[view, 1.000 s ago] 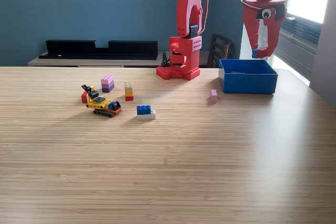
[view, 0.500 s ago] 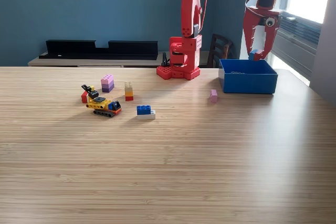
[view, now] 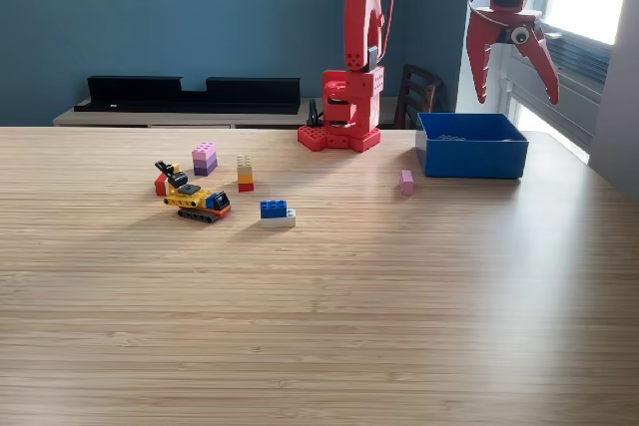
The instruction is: Grasp a lego block and put it in the bin.
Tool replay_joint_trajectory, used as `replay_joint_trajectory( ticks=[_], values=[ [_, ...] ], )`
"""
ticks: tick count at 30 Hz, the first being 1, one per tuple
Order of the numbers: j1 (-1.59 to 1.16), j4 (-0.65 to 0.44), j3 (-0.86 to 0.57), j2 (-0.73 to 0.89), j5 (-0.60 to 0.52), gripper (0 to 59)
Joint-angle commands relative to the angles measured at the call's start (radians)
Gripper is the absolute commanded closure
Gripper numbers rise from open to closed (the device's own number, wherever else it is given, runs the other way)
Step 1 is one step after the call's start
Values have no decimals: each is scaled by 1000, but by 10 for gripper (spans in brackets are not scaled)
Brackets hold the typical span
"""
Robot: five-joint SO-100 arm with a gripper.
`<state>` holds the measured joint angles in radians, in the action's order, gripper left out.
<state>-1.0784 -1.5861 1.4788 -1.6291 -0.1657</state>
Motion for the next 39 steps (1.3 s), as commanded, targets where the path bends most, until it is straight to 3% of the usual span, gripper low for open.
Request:
replay_joint_trajectory(
  ticks=[1, 2, 4, 15, 32, 39],
  values=[
    [225, -15, -91, -89, -29, 499],
    [284, -15, -92, -89, -31, 545],
    [399, -15, -94, -89, -28, 585],
    [805, -14, -58, -94, 40, 585],
    [945, -11, -26, -92, 57, 585],
    [994, 49, -20, -89, 81, 585]
  ],
)
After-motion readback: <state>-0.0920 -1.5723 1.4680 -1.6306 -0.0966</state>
